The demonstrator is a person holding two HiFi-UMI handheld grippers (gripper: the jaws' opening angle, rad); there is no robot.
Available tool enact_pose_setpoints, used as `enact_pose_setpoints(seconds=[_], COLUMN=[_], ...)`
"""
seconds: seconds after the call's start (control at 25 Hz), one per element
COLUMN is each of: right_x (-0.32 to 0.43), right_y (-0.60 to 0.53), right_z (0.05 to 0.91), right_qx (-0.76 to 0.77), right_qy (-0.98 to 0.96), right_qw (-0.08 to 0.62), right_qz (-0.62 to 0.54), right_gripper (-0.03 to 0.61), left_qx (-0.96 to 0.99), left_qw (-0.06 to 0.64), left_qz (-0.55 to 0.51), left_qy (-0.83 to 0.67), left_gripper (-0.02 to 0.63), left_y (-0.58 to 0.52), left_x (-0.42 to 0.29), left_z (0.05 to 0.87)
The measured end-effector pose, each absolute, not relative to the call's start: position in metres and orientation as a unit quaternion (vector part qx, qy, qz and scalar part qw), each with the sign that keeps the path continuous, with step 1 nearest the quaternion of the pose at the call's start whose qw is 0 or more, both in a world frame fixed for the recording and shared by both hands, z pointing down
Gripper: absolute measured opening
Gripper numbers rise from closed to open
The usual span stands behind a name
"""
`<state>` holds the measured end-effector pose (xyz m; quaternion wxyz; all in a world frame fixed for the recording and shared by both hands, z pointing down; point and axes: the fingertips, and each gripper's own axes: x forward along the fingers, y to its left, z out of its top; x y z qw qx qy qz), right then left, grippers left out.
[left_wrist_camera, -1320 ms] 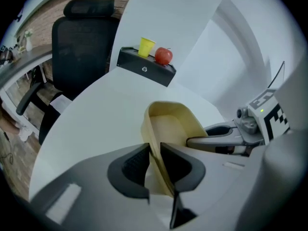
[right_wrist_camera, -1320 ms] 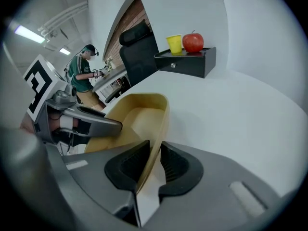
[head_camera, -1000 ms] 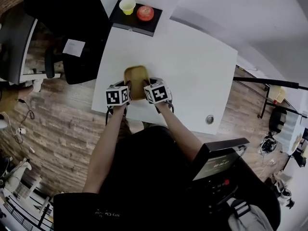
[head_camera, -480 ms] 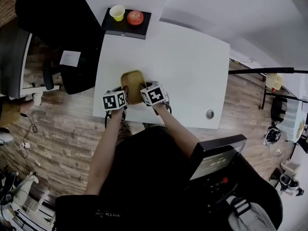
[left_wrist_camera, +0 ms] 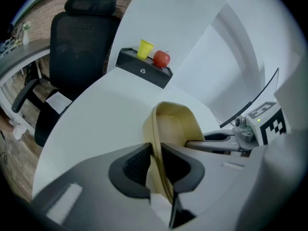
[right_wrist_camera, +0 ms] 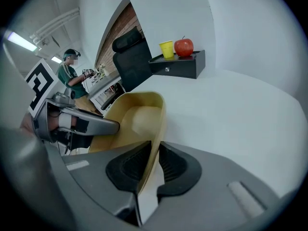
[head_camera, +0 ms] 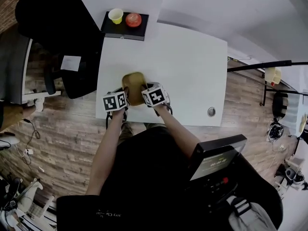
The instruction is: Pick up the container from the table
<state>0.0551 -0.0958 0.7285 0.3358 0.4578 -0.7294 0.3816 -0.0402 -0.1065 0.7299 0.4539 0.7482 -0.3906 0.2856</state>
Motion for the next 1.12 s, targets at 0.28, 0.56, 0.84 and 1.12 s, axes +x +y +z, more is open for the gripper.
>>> enact_pose_setpoints(seconds=[0.28, 0.56, 0.84, 1.12], right_x=[0.060, 0.061, 0.062, 0.065], right_y=[-0.093, -0.096, -0.097, -0.099], right_z=[0.726, 0.721, 0.715, 0.712], right_qx=[0.476, 0.489, 0.499, 0.510], right_qy=[-0.720, -0.714, -0.709, -0.702], right_qw=[0.321, 0.312, 0.307, 0.303], right_qz=[0.390, 0.392, 0.393, 0.395], right_gripper=[0.060, 0.054, 0.051, 0.049], left_qx=[0.758, 0.765, 0.771, 0.777], left_qw=[0.448, 0.444, 0.441, 0.439], left_qz=[0.286, 0.288, 0.289, 0.288], left_qy=[-0.377, -0.368, -0.358, -0.347], left_gripper=[0.055, 0.052, 0.051, 0.051], left_y=[-0.109, -0.113, -0.115, -0.119], left_x=[-0.035, -0.035, -0.035, -0.032], left_z=[0.725, 0.720, 0.715, 0.714])
